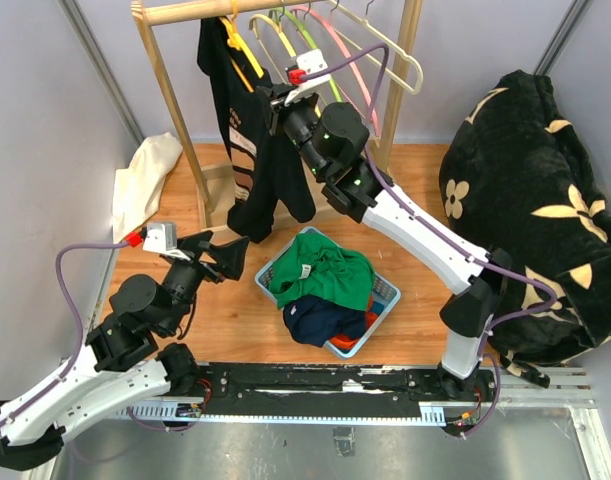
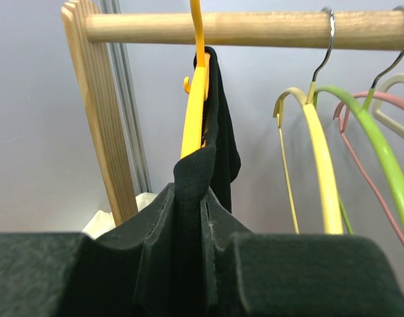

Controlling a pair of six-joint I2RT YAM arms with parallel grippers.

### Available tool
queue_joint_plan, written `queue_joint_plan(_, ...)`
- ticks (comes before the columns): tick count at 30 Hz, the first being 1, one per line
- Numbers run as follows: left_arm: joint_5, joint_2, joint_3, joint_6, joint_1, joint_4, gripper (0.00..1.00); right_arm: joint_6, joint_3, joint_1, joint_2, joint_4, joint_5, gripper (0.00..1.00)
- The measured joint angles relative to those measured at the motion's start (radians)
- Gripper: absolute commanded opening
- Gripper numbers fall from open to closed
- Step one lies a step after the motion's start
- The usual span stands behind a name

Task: Remove the t-shirt from the hanger
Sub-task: Pick up the hanger from the clothesline.

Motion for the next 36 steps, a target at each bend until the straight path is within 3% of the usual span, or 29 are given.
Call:
queue_joint_plan(12, 0.008, 0.151, 0.115, 0.065, 0.000, 0.079, 0.99, -0.003, -0.204, 0.000, -0.171, 0.014, -0.044, 0.01)
queue_joint_plan(23, -0.015, 0.408, 0.343, 0.182, 0.003, 0.194, 0.98, -0.003, -0.609, 0.000, -0.504, 0.031, -0.127, 0.01)
queue_joint_plan(31, 0.118, 0.600, 0.454, 0.167, 0.170, 0.220, 0.97, -0.005, -0.806, 0.000, -0.767, 0.056, -0.131, 0.01)
queue_joint_plan(36, 0.207, 0.679, 0.518, 0.150, 0.214, 0.236, 0.96, -0.009, -0.868, 0.000, -0.853, 0.059, -0.131, 0.01)
